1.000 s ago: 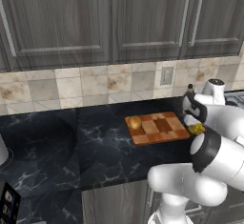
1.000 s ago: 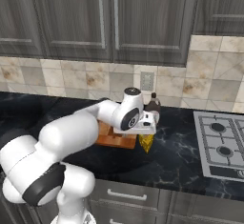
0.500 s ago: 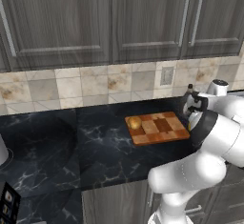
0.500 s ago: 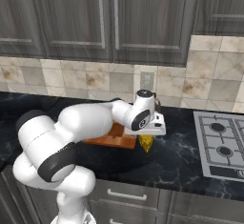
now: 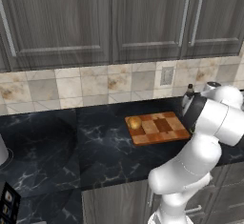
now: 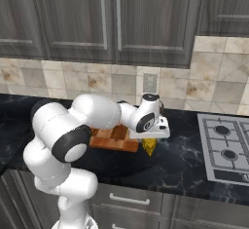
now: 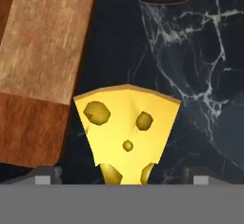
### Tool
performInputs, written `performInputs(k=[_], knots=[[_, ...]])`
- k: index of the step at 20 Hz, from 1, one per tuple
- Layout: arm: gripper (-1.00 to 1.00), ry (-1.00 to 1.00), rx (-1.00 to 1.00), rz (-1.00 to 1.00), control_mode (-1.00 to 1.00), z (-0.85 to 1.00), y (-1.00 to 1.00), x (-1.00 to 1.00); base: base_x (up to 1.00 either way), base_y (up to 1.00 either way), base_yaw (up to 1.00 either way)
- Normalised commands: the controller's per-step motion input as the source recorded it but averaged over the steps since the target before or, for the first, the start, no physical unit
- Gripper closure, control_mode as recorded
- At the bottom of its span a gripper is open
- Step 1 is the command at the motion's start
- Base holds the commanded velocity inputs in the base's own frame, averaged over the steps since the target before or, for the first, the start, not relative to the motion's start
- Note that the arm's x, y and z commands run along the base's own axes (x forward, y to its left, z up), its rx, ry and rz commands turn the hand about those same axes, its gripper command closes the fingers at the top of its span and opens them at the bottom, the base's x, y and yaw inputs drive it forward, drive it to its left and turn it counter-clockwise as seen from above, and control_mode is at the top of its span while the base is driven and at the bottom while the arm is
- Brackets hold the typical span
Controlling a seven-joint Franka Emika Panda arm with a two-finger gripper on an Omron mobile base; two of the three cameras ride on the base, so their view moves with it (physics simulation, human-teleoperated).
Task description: Retrieve the reheated potato from the microwave, then place the potato, cheese, and condiment on the cutting board.
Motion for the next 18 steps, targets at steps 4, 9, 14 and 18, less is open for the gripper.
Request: performInputs(k=[4, 9, 14, 18], knots=[[-1.0, 0.11, 0.0, 0.04, -1.0, -0.19, -0.1, 0.13, 0.0, 0.0, 0.0], [-1.0, 0.16, 0.0, 0.03, -1.0, -0.29, -0.09, 0.16, 0.0, 0.0, 0.0], [-1.0, 0.15, 0.06, 0.03, -1.0, -0.29, -0.05, 0.16, 0.0, 0.0, 0.0], [1.0, 0.01, 0.12, 0.04, -1.0, -0.06, 0.0, -0.01, 0.0, 0.0, 0.0]])
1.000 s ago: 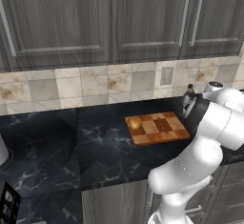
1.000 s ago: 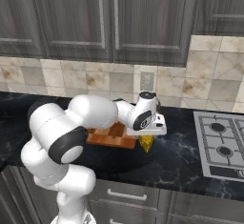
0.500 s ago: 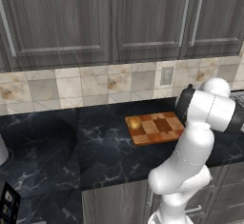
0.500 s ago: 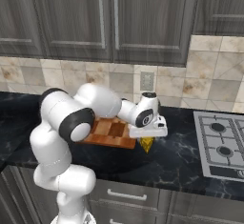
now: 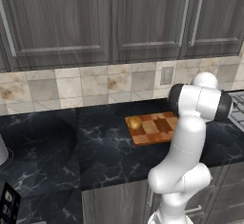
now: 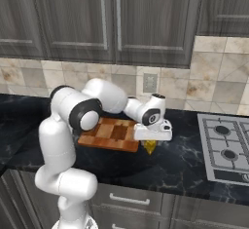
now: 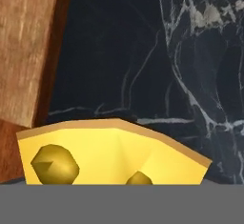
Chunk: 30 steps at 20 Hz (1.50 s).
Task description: Retrieve the reheated potato from the microwave, then place the potato, cheese, and condiment on the cutting board.
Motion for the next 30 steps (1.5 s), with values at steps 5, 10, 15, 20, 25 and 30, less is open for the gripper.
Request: performInputs(k=[5, 10, 15, 20, 25, 30], knots=[[1.0, 0.0, 0.13, 0.03, -1.0, 0.08, 0.0, -0.23, 0.0, 0.0, 0.0], [1.0, 0.0, 0.07, 0.0, -1.0, 0.24, 0.33, -0.31, 0.0, 0.0, 0.0], [1.0, -0.07, 0.0, 0.0, -1.0, 0.22, 0.64, -0.07, 0.0, 0.0, 0.0], [1.0, -0.23, 0.0, 0.0, -1.0, 0.1, 0.66, -0.11, 0.0, 0.0, 0.0], [1.0, -0.25, -0.01, -0.06, -1.0, 0.0, 0.72, -0.07, 0.0, 0.0, 0.0], [1.0, -0.14, -0.08, -0.16, -1.0, 0.03, 0.63, 0.16, 0.0, 0.0, 0.0]])
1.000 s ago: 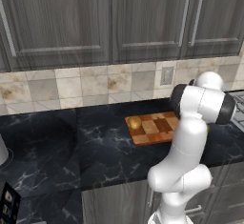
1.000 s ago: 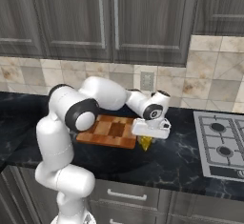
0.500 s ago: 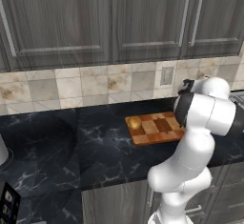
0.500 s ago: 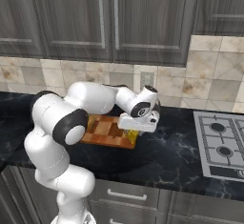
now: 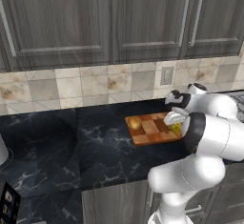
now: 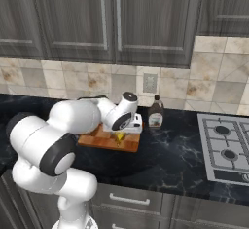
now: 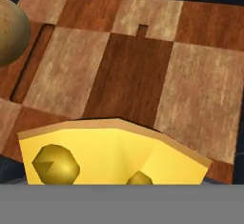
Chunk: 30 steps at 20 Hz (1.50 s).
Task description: Retrieve the reheated potato from the microwave, then place the potato, cheese, and condiment on the cutting board.
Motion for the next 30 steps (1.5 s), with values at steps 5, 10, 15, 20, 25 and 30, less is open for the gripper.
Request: performInputs(k=[5, 10, 15, 20, 25, 30], knots=[[1.0, -0.01, -0.14, -0.21, -1.0, 0.05, 0.62, 0.17, 0.0, 0.0, 0.0], [1.0, 0.0, -0.04, -0.19, -1.0, 0.01, 0.38, 0.25, 0.0, 0.0, 0.0], [1.0, 0.0, 0.0, -0.11, -1.0, 0.0, 0.15, 0.32, 0.0, 0.0, 0.0], [1.0, 0.01, 0.0, -0.1, -1.0, 0.0, 0.13, 0.38, 0.0, 0.0, 0.0], [1.0, 0.03, 0.0, -0.07, -1.0, -0.03, 0.09, 0.35, 0.0, 0.0, 0.0], [1.0, 0.06, 0.0, -0.05, -1.0, -0.14, -0.01, 0.12, 0.0, 0.0, 0.0]])
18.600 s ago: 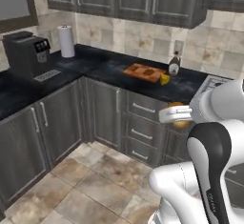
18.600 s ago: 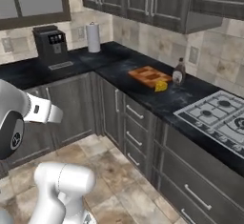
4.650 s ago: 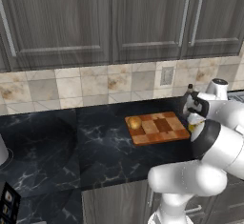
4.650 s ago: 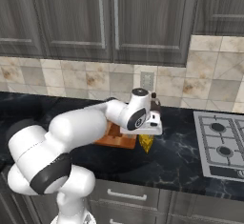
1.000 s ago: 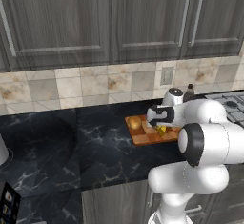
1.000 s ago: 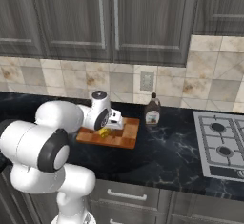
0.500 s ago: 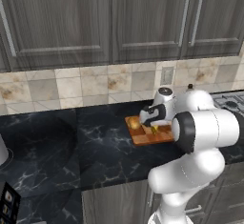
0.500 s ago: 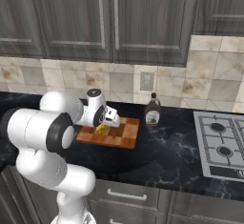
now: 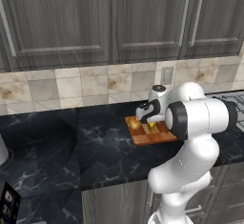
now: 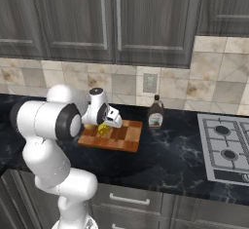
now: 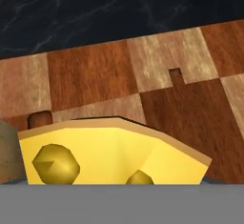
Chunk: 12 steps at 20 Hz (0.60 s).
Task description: Retrieve the reheated potato from the microwave, then place the potato, cheese, and condiment on the cutting board.
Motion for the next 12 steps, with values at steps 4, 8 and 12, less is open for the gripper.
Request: performInputs(k=[4, 8, 12], knots=[[1.0, 0.09, 0.0, -0.05, -1.0, -0.2, -0.01, 0.05, 0.0, 0.0, 0.0], [1.0, 0.04, 0.0, -0.03, -1.0, -0.19, -0.03, 0.02, 0.0, 0.0, 0.0], [-1.0, 0.04, 0.01, -0.03, -1.0, -0.13, -0.04, 0.01, 0.0, 0.0, 0.0]])
